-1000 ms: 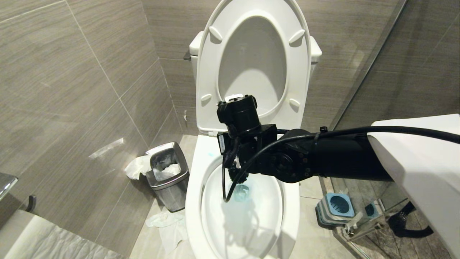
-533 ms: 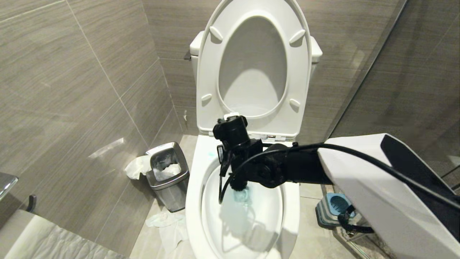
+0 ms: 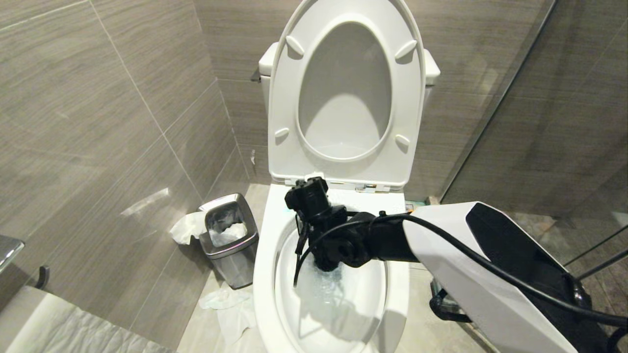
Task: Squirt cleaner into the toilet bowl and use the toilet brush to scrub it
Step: Scrub the toilet bowl
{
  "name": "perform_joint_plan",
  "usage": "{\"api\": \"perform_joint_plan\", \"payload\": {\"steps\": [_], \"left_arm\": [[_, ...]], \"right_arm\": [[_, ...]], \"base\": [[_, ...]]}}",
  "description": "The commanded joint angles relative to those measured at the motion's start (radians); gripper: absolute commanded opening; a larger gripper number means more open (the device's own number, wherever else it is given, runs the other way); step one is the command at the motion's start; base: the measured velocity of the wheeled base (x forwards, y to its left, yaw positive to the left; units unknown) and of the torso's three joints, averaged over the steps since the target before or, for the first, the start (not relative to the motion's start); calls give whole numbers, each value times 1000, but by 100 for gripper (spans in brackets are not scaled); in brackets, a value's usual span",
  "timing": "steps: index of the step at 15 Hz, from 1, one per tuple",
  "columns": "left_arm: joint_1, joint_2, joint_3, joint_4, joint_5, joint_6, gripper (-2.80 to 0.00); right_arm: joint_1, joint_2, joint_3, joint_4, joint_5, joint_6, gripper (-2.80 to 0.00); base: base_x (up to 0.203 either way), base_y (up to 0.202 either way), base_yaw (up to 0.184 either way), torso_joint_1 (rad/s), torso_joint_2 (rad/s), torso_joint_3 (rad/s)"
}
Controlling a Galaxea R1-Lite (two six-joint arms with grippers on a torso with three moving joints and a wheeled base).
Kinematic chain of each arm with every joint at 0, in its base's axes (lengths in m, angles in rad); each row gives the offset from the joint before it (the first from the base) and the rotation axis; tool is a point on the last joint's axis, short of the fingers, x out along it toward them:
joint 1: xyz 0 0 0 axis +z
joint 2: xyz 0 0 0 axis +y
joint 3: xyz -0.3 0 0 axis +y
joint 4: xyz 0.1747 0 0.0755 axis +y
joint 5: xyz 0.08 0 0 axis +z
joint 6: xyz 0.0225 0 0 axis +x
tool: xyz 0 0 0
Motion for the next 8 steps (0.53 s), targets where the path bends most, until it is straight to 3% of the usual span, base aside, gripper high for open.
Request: {"api": "perform_joint_plan", "payload": {"steps": [1, 4, 8], "left_arm": [[0, 1, 0, 0, 0, 0, -280], [1, 1, 0, 0, 0, 0, -280], [0, 1, 0, 0, 0, 0, -280]], "right_arm": [[16, -137, 2, 27, -33, 0, -280], [49, -283, 4, 103, -70, 0, -280], [56, -236, 3, 109, -76, 4, -280]], "base": [[0, 0, 0, 0, 0, 0], [0, 0, 0, 0, 0, 0], [0, 0, 0, 0, 0, 0]]}}
